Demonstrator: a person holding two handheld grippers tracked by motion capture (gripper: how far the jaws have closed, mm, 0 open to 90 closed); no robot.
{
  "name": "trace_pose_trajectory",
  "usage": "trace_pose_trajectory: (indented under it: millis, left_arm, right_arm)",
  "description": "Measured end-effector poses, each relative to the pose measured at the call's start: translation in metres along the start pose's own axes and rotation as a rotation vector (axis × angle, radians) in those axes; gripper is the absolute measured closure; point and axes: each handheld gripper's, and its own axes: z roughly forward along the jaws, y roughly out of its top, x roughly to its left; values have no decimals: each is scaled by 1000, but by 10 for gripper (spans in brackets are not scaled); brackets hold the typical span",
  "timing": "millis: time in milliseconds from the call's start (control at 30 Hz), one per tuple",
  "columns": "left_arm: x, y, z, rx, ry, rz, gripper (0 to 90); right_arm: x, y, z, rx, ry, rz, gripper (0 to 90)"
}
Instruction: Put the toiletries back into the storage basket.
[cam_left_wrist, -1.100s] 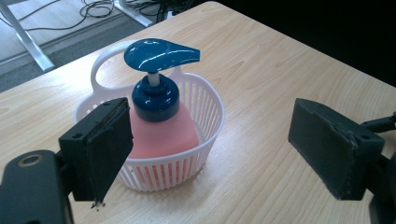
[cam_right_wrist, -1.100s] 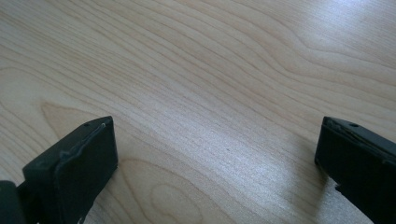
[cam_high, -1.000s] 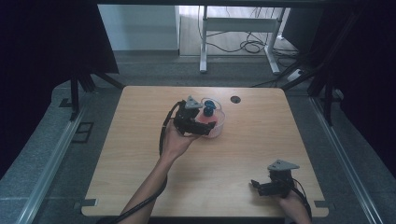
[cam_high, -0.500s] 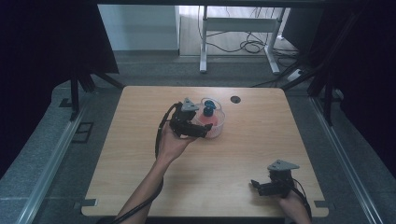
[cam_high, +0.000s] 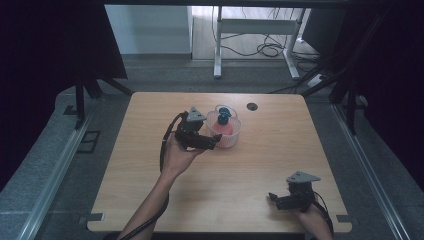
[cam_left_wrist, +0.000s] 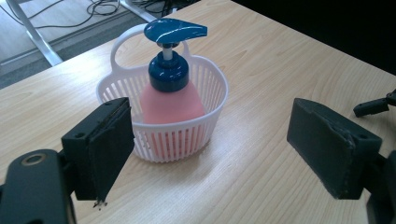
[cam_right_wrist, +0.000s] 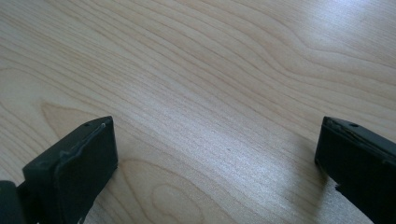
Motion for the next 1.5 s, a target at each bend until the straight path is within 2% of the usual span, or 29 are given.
trace_pose_trajectory:
  millis: [1067,1500]
  left_arm:
    - [3,-25,-36,-15,13,-12,160]
    - [6,-44,-49,-16,17,-44,161]
  right_arm:
    - [0,0,0,0,-1,1,0]
    - [1,0,0,-1,-3,2,0]
